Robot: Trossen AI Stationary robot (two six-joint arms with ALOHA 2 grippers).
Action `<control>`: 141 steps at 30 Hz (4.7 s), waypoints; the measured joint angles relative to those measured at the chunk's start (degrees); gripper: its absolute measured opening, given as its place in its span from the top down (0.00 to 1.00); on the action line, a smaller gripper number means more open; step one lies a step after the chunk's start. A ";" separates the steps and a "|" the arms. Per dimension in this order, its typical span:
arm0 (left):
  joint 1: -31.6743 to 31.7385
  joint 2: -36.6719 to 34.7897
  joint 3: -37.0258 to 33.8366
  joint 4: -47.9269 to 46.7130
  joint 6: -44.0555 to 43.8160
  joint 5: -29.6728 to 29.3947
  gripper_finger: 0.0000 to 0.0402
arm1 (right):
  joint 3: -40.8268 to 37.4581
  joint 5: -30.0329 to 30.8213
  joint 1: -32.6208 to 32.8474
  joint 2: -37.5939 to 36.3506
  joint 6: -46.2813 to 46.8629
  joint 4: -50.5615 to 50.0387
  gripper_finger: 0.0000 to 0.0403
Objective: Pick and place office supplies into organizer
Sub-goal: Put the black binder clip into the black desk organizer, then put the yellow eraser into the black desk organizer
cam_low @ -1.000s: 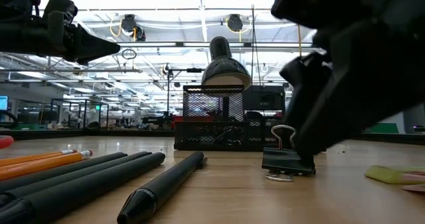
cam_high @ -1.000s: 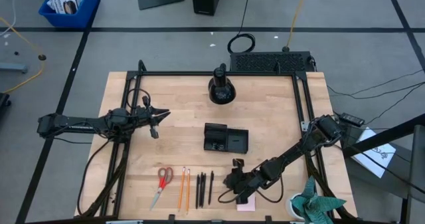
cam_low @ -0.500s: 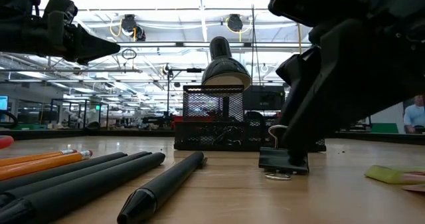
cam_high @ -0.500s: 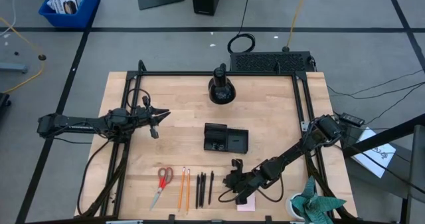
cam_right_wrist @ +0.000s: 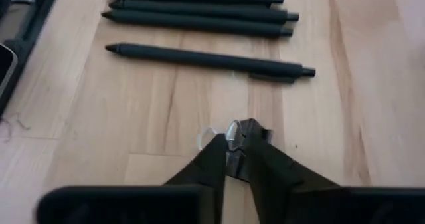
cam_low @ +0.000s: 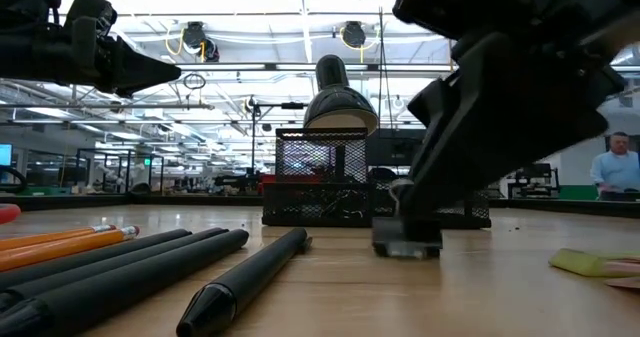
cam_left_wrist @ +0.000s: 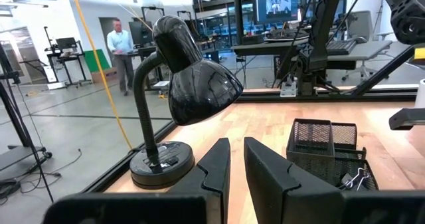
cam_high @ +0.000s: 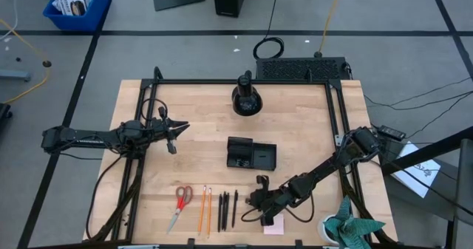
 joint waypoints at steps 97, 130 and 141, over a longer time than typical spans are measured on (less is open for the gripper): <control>-0.01 0.00 0.00 -1.57 2.89 -0.39 0.87 | -5.58 5.12 -17.31 -10.47 -20.59 7.44 0.56; 0.01 0.00 -0.02 -2.67 1.79 0.02 0.87 | -5.57 2.87 7.34 -9.70 1.44 -5.07 0.56; 0.01 0.00 -0.01 -3.12 2.27 0.01 0.87 | -5.57 3.05 8.33 -8.11 5.45 -7.61 0.57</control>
